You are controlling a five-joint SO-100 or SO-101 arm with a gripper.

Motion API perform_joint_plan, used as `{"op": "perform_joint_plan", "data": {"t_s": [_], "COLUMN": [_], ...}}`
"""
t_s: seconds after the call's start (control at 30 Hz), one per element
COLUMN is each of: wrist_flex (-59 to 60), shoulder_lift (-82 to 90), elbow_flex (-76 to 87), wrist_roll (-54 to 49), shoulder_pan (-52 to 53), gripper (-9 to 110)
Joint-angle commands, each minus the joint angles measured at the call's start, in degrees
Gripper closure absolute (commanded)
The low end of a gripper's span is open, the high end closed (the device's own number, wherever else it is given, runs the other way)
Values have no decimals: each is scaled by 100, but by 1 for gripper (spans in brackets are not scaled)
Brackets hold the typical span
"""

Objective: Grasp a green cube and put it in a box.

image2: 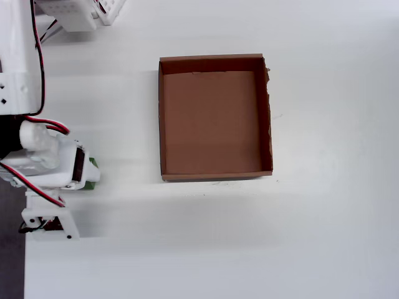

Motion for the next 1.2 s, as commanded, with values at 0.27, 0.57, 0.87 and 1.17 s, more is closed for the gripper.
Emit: {"op": "perform_joint_plan", "data": {"t_s": [0.27,0.57,0.87,1.17], "wrist_flex": [1406,2145,2514,2856], "shoulder_lift": [132,105,53,-378], "elbow_flex": [-1687,-2663,-3182,-3410], "wrist_roll": [-44,378,879,1213], "shoulder_pan": [-554,-1222,-2057,-2918], "gripper": [87,87,87,86]}}
